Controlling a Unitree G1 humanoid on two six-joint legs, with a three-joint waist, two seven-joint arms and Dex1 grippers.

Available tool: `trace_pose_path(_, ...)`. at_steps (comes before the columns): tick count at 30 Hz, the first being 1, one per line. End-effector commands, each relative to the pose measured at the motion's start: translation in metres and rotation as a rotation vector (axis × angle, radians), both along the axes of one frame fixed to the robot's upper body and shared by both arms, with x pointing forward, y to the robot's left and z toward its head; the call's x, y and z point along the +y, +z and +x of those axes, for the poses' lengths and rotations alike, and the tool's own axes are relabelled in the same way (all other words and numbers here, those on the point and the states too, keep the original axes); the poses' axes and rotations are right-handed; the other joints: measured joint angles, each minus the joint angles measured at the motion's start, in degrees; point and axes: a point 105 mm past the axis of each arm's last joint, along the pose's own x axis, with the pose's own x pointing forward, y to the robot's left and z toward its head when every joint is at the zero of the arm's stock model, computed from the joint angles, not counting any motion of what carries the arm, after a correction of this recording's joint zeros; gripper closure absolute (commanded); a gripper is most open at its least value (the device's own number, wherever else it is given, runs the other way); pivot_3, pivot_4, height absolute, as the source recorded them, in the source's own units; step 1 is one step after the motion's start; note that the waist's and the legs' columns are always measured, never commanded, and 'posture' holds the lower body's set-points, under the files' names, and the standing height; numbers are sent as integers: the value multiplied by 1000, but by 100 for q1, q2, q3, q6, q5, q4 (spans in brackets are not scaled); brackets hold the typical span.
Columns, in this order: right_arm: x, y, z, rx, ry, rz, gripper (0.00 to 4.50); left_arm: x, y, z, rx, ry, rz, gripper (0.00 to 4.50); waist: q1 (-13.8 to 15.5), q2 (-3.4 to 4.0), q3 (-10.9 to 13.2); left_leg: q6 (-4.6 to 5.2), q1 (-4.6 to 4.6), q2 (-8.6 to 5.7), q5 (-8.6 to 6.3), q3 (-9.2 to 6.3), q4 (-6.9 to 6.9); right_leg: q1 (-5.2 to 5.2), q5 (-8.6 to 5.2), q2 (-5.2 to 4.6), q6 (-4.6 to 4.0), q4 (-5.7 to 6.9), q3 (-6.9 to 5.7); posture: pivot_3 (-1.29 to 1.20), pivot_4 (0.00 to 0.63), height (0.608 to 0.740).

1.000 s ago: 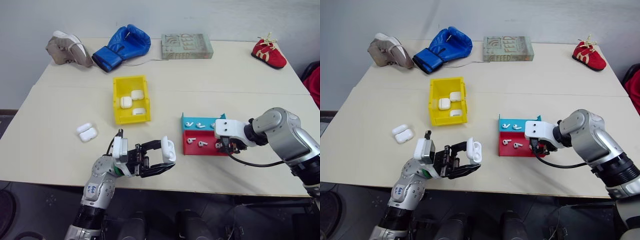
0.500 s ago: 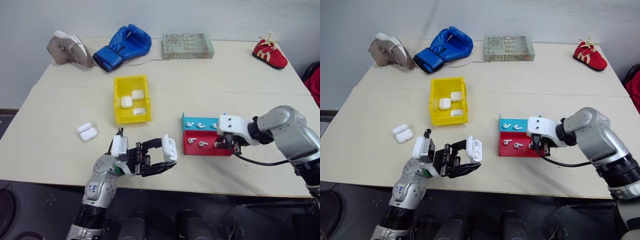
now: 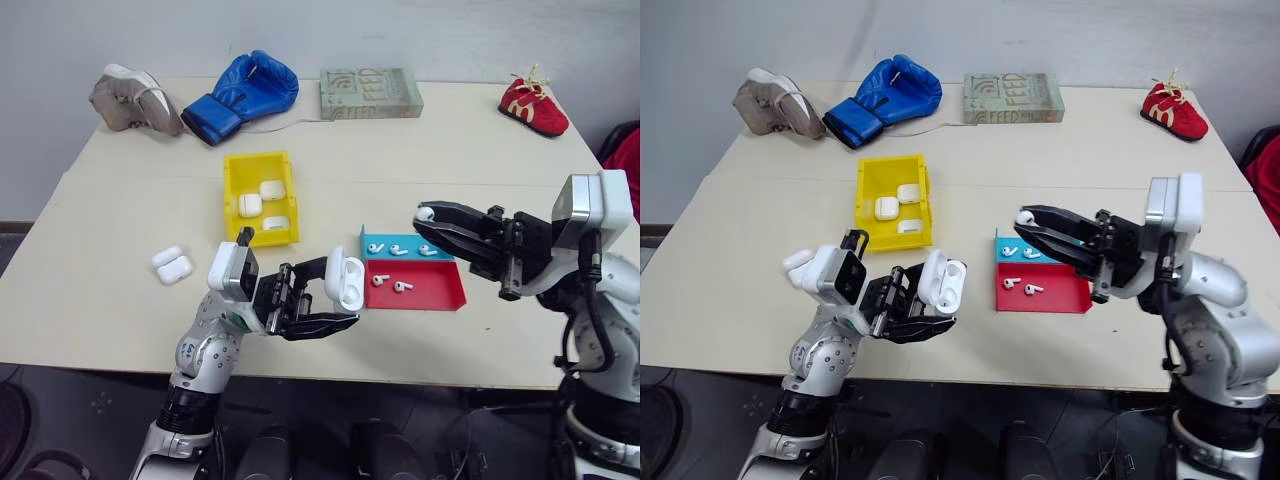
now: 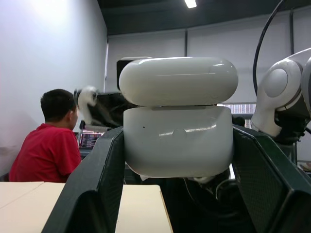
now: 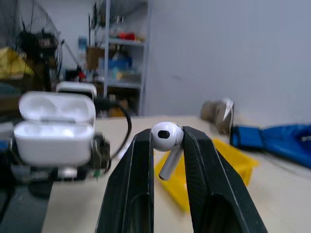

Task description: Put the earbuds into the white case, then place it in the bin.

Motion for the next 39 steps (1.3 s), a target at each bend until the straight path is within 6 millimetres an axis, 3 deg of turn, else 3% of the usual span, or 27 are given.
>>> trace_pose_path(1,20,9,-20,-105,76,64,4067,1,12,1,-3,-29,-51,1719,5,0,0,1,0,0,0,-1,0,0,0,0,0,0,-1,0,150,740)
trace_pose_path(11,44,6,-18,-160,116,108,4067,-5,22,-1,-4,-64,-58,1719,-3,0,0,3,0,-3,-1,-2,-1,-1,0,-3,0,-3,-1,0,150,740)
trace_pose_path(20,43,-6,-11,-127,94,100,4067,-6,29,1,0,-42,-82,1719,-4,0,0,3,-1,-3,-1,-2,-1,-2,0,-3,0,-4,0,0,150,740)
trace_pose_path(39,50,-25,-9,-120,143,-15,4067,-11,26,-2,-27,-55,-48,1719,-1,0,0,3,0,-3,-1,-2,-1,-1,0,-3,0,-6,0,0,150,740)
